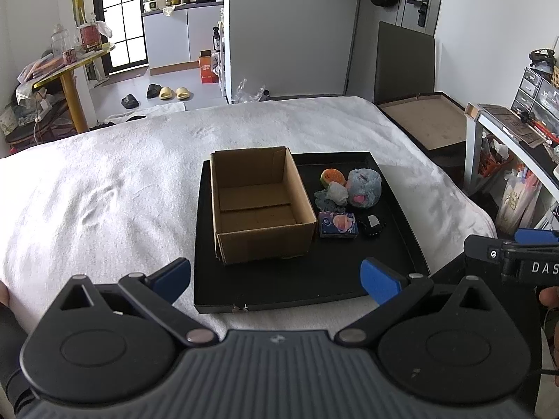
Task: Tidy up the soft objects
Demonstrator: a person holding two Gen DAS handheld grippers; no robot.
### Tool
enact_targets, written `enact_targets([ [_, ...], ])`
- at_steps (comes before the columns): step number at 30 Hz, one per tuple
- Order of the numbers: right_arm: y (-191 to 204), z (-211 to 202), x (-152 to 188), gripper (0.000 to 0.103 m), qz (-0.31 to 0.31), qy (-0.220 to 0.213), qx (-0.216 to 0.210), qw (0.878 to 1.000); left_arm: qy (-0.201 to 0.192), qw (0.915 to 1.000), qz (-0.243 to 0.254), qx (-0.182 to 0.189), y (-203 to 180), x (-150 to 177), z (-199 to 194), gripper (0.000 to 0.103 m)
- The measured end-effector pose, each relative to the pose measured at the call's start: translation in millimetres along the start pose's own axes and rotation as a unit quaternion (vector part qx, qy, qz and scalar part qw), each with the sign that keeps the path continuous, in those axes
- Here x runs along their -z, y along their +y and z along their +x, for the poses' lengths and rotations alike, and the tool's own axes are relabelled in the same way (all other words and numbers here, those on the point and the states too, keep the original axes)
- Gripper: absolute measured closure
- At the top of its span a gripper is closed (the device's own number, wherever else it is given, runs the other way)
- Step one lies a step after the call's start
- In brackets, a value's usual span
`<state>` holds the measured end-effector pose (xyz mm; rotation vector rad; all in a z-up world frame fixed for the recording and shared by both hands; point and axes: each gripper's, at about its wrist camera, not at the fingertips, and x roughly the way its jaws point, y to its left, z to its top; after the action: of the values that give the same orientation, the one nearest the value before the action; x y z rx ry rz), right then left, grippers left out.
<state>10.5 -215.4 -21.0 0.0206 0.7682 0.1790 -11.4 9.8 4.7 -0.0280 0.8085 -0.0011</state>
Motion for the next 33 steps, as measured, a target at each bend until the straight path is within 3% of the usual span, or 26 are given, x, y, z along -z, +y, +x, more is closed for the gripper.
enact_targets([
  [33,-4.6,2.2,2.1,0.000,-0.001,0.006,0.005,1.000,0.008,0.9999,0.006,0.006,-0.1,-2.9,5.3,0.000],
])
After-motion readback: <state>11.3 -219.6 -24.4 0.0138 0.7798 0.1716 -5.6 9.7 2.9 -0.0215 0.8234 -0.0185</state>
